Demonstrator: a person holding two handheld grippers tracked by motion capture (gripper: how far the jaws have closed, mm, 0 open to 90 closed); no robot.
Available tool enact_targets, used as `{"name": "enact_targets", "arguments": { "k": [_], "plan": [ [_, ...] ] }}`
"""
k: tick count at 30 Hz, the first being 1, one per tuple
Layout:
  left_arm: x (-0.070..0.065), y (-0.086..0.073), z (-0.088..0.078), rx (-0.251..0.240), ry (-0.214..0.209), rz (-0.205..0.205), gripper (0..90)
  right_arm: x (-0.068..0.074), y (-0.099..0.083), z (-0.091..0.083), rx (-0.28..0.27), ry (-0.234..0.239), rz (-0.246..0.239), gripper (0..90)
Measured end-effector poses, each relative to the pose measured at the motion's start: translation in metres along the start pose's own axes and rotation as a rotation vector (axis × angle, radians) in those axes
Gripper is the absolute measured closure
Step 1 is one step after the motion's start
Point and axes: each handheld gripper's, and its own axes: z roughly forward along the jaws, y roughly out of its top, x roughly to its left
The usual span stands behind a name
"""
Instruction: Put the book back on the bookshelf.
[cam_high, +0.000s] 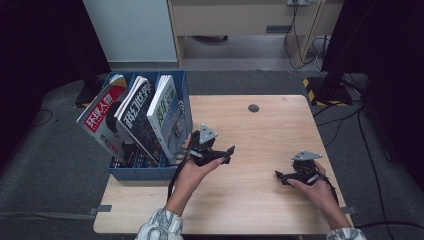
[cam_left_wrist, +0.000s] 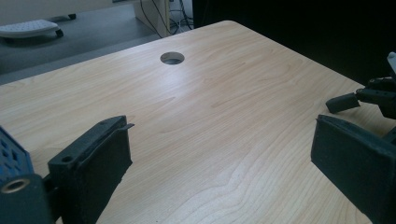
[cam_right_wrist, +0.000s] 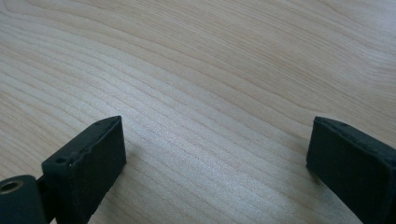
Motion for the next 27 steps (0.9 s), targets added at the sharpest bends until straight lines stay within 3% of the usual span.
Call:
{"name": "enact_targets", "arguments": {
  "k": [14, 27],
  "plan": [
    [-0.018, -0.010, 0.025, 0.053, -0.035, 0.049, 5.1, -0.002, -0.001, -0.001, 0.001, -0.004, 0.000, 4.8],
    [-0.034, -0.045, 0.060, 0.165, -0.061, 0.075, 5.3, -0.002, -0.002, -0.002, 0.002, -0.004, 0.002, 4.8]
  ]
}}
